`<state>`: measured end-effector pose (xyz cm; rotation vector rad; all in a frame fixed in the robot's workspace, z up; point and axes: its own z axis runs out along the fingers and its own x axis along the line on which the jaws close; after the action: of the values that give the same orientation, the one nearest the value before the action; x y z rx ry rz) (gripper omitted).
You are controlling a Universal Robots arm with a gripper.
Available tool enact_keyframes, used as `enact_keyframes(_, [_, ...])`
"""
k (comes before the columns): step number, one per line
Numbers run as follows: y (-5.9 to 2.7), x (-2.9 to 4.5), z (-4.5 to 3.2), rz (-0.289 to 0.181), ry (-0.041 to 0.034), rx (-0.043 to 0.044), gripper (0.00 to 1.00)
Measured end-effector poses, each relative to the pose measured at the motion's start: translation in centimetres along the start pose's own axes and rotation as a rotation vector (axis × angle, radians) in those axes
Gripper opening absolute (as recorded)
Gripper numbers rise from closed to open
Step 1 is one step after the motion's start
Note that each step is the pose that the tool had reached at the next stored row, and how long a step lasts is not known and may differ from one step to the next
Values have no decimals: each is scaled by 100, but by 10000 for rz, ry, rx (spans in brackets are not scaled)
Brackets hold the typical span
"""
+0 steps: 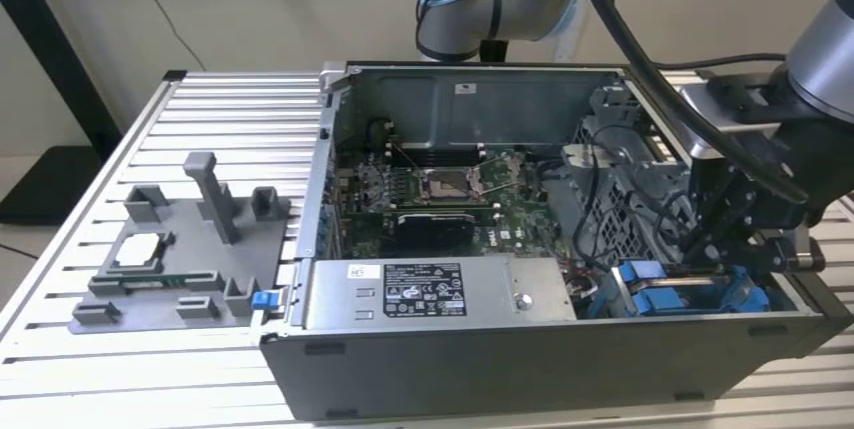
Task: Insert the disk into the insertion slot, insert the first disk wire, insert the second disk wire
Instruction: 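Insert the second disk wire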
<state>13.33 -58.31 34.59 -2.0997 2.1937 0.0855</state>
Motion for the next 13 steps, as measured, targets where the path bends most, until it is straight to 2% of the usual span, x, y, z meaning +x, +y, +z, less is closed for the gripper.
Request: enact_keyframes(13, [2, -9, 41, -1, -1, 9, 0])
